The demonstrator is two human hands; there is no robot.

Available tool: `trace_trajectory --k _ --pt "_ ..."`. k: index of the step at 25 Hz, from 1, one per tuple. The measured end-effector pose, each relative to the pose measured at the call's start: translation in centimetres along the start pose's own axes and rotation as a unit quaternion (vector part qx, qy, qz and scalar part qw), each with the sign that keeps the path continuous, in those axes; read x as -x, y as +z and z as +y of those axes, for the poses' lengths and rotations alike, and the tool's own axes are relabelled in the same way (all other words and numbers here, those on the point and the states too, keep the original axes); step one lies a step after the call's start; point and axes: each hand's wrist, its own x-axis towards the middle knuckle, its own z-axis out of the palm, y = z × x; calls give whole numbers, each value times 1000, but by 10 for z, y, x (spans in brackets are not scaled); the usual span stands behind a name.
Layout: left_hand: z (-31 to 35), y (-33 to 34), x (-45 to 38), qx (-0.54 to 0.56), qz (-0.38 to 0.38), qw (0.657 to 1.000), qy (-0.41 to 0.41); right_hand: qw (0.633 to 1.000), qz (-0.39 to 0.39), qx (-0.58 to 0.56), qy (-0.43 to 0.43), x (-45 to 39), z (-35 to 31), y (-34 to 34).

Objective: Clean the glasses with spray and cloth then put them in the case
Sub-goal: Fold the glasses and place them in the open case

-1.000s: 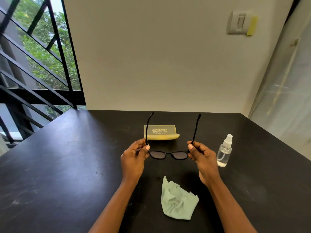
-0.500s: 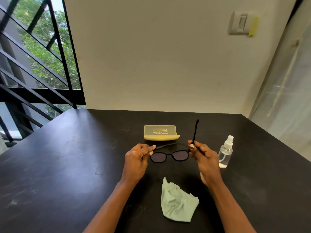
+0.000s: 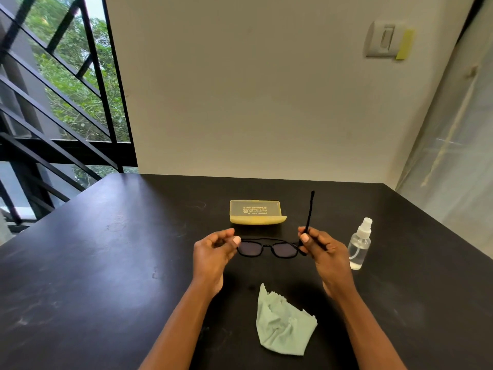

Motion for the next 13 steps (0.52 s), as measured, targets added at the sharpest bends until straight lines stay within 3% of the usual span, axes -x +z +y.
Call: trace_trajectory --k 2,4,9,13 --pt "5 0 1 123 16 988 -90 999 -6 30 -21 1 1 1" --pt "5 -2 2 149 16 981 -119 994 -11 90 -67 2 4 0" --pt "5 -7 5 107 -1 990 -96 918 -18 300 -258 2 11 -1" --pt "5 -8 5 101 -10 992 -79 893 -27 354 -277 -1 13 -3"
